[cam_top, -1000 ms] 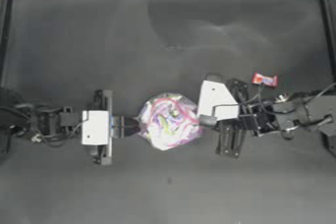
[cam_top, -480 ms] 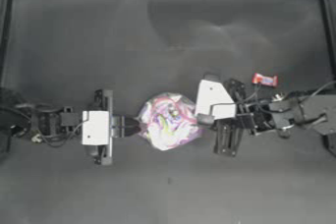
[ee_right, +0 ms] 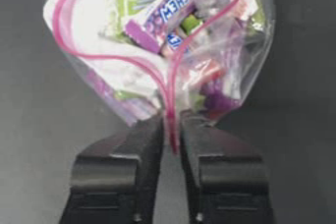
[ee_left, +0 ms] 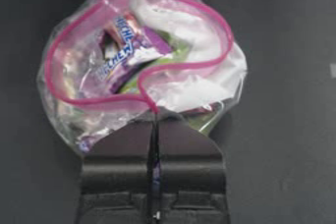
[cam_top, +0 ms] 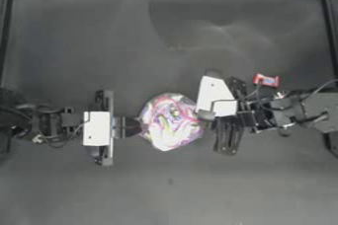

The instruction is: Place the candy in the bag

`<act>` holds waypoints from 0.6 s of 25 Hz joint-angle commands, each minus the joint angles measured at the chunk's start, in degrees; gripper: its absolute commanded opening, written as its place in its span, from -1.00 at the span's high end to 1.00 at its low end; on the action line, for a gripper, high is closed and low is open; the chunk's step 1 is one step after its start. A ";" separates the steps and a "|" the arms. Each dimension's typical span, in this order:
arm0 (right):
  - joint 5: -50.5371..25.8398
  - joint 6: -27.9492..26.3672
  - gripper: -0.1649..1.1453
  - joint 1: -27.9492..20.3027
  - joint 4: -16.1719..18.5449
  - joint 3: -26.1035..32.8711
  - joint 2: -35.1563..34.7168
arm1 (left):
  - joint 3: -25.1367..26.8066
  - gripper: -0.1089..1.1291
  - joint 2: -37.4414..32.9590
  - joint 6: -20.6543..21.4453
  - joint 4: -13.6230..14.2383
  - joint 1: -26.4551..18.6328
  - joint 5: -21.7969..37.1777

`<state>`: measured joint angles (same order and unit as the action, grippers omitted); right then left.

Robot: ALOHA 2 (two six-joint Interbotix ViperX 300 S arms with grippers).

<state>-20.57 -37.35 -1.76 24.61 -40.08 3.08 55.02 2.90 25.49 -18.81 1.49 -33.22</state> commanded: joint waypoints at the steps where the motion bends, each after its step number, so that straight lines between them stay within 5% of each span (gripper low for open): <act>1: 0.44 -0.09 -0.64 -0.62 -0.70 0.79 2.90 | -0.88 0.62 -0.70 0.00 -0.09 -0.09 -0.26; 4: 0.35 0.18 -0.80 -0.62 -0.79 0.62 5.45 | -0.79 0.62 -0.62 0.00 -0.09 -0.09 -0.26; 15: -11.87 1.14 -0.79 -4.57 -0.79 -3.60 13.01 | -0.88 0.62 -0.35 0.00 -0.09 0.00 -0.26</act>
<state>-31.11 -36.30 -5.19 23.82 -43.77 13.80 55.02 3.16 25.58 -18.81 1.49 -33.22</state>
